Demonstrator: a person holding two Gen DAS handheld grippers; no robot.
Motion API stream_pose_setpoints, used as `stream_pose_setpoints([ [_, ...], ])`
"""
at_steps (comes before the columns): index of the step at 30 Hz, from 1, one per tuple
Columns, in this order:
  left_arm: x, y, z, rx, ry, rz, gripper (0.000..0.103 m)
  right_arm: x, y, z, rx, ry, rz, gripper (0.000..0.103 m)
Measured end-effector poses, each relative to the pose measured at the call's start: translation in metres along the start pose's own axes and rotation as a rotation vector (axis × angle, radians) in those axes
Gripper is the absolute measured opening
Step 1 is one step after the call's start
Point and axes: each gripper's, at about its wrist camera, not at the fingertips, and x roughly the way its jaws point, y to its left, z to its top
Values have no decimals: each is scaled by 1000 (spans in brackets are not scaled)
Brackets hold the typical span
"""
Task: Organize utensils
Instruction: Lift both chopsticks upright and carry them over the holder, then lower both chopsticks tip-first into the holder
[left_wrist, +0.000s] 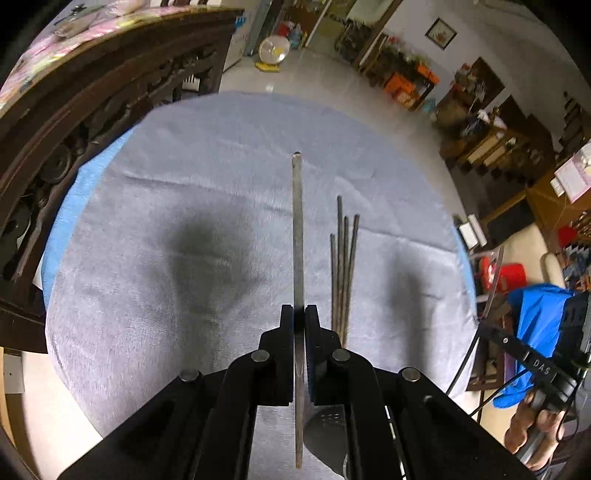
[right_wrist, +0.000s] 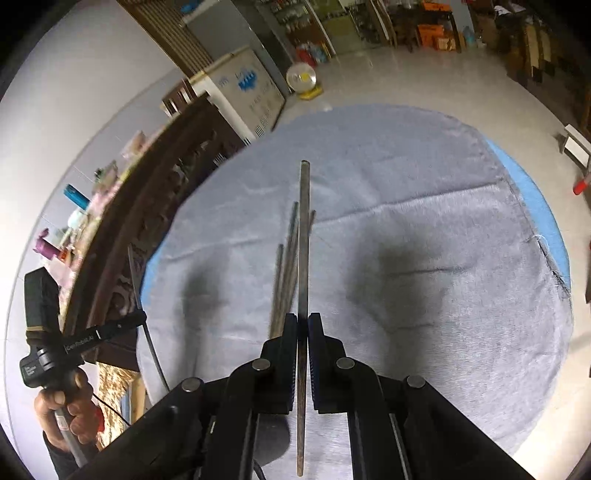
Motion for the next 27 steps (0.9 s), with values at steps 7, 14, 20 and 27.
stream_pose_setpoints([
  [7, -27, -11, -10, 8, -115, -1, 5, -30, 12, -8, 9, -101, 43, 6],
  [14, -43, -21, -20, -5, -193, -10, 5, -52, 25, -20, 18, -184, 91, 7],
  [20, -61, -34, -32, 6, -284, -36, 5, -66, 37, -31, 12, -246, 111, 7],
  [27, -62, -46, -41, 40, -343, -28, 5, -64, 53, -40, -12, -272, 113, 7],
])
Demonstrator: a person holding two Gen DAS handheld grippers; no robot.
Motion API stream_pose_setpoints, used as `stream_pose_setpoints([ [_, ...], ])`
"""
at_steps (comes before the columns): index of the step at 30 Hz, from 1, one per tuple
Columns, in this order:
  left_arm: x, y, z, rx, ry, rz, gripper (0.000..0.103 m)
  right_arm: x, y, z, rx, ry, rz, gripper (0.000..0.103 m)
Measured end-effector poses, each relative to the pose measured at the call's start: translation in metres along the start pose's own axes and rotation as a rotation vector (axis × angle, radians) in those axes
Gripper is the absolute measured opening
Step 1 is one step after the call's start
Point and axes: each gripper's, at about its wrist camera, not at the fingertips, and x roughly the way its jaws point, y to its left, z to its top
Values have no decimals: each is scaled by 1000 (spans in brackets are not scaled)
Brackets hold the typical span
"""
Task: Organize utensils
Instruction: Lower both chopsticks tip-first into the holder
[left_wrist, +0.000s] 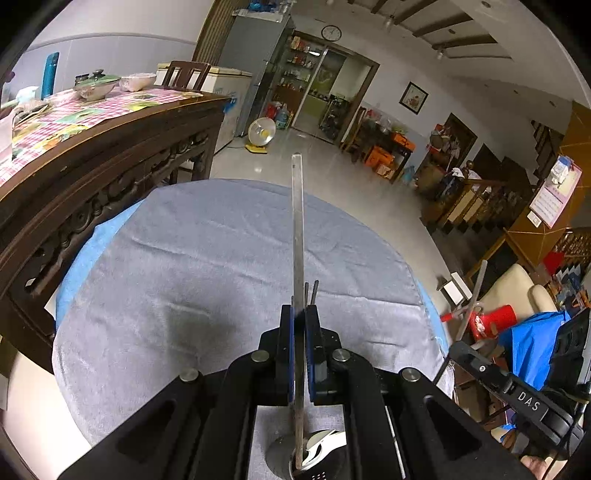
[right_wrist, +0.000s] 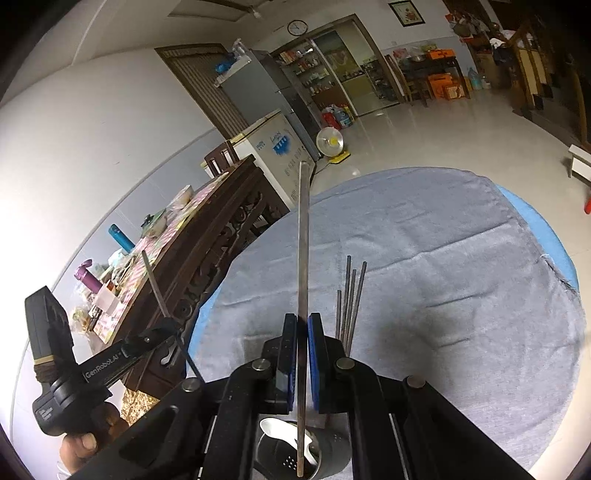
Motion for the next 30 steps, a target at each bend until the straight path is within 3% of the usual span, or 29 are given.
stream_pose_setpoints([
  [17, 7, -4, -19, 21, -23, -14, 5, 11, 23, -20, -103, -19, -73, 7],
  [30, -3, -11, -18, 25, -47, -44, 5, 5, 28, -22, -131, -32, -76, 7],
])
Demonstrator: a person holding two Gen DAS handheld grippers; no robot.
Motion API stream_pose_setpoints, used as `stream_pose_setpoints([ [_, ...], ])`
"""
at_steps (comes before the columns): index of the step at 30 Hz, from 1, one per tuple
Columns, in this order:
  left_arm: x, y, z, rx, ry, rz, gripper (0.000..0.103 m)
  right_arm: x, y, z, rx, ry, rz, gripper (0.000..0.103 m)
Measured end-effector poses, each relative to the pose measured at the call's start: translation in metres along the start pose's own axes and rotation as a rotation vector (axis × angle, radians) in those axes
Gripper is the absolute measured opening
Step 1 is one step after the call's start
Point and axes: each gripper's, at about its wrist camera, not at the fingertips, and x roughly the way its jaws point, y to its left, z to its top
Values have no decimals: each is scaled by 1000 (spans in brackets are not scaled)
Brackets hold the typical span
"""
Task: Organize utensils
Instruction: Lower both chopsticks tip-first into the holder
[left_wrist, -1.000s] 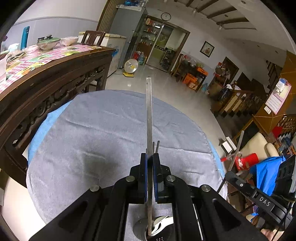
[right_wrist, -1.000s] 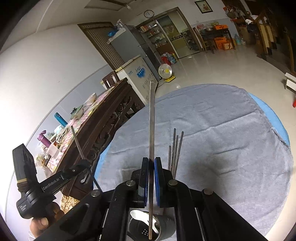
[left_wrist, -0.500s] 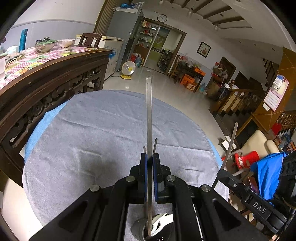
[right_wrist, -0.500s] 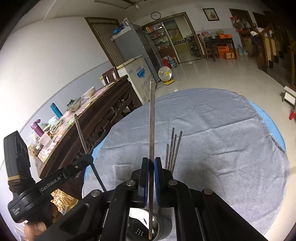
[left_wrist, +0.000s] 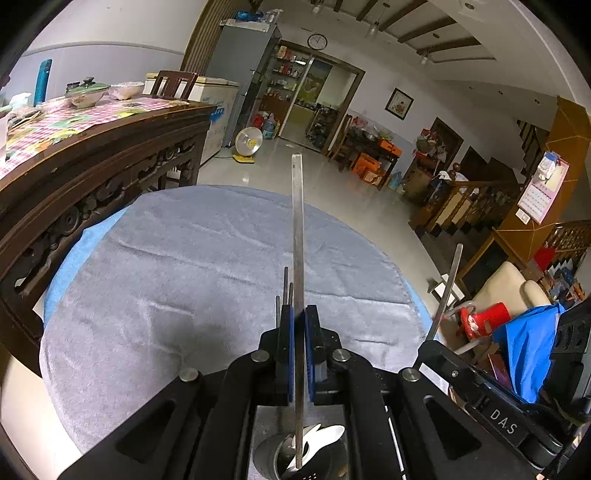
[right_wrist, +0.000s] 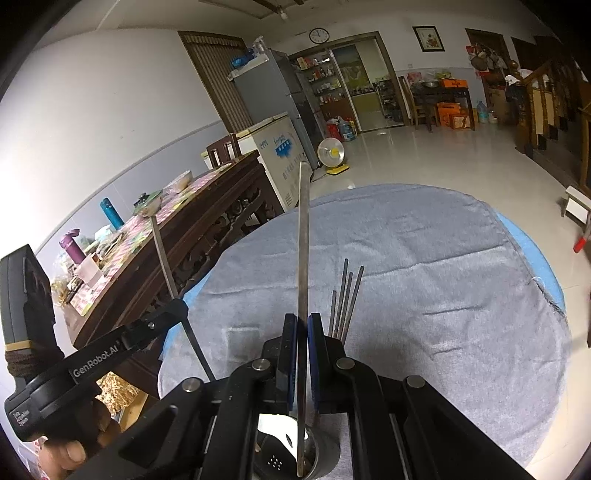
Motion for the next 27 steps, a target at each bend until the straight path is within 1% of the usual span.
stream_pose_setpoints([
  [6, -4, -4, 0, 10, -27, -14, 5, -4, 3, 1, -3, -19, 13, 7],
  [12, -3, -7, -6, 38, -49, 8, 5, 0, 5, -5, -18, -27, 6, 7],
  [18, 0, -5, -12, 48, -45, 32, 5, 6, 6, -11, -25, -14, 3, 7],
  [27, 2, -6, -21, 56, -33, 46, 5, 10, 6, -19, -25, 3, -3, 7],
])
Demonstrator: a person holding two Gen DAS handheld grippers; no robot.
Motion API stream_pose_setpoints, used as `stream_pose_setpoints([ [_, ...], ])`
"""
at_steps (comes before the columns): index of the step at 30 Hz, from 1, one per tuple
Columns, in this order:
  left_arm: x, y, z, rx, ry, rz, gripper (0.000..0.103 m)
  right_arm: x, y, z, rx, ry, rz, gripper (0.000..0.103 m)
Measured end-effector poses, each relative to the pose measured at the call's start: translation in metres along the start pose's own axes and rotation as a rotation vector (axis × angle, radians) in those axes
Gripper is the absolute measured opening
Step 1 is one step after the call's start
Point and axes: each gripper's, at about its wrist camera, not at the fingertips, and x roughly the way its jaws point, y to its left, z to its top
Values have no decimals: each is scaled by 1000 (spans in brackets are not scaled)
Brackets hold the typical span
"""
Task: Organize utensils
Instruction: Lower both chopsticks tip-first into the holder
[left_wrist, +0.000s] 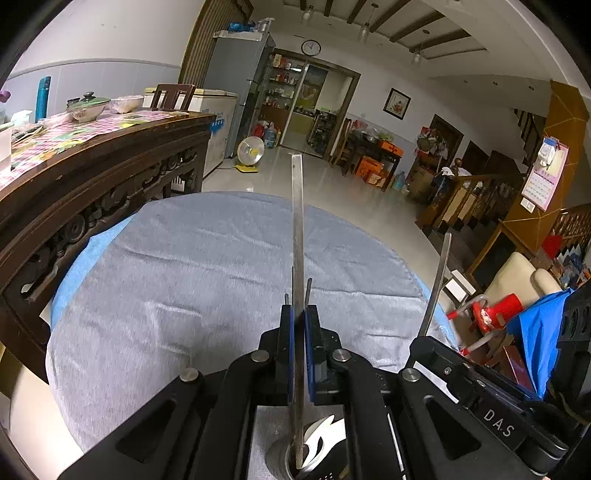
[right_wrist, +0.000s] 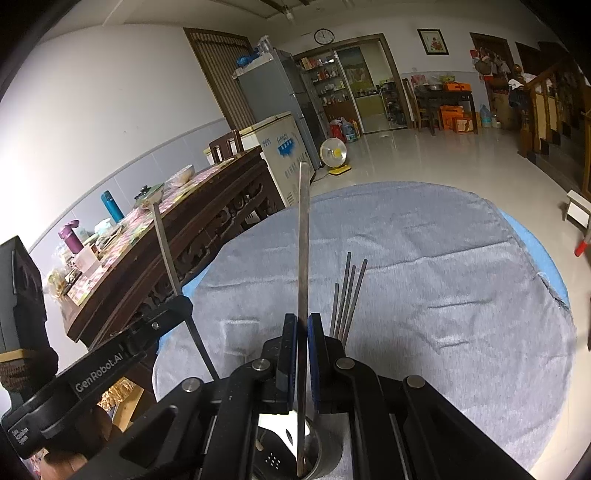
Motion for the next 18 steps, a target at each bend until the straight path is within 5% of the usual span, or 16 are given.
stream_pose_setpoints([
  [18, -1, 2, -11, 2, 17, -2, 5, 0, 0, -12, -3, 13, -2, 7],
])
